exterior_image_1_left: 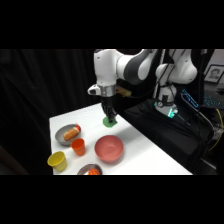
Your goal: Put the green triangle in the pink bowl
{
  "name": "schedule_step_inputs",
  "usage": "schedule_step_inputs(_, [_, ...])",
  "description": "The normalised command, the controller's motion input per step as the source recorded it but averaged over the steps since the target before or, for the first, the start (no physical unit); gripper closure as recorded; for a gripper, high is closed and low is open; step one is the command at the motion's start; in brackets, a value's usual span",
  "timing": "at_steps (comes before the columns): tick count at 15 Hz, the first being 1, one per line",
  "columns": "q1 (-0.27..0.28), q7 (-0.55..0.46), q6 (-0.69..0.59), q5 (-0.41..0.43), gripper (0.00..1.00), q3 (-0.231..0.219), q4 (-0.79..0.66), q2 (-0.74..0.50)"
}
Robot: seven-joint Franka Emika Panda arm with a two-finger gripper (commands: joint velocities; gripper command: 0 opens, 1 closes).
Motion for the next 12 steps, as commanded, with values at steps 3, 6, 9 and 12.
schedule_step_inputs(3, [0.049, 0.03, -0.09, 0.162, 0.95, 0.051, 0.28, 0.17])
schedule_step_inputs(6, [0.045, 0.03, -0.02, 0.177, 0.95, 0.059, 0.23, 0.18])
schedule_step_inputs(9, [0.036, 0.03, 0.06, 0.173, 0.95, 0.055, 0.23, 0.22])
schedule_step_inputs(12, [0.032, 0.06, 0.13, 0.122, 0.95, 0.033, 0.24, 0.25])
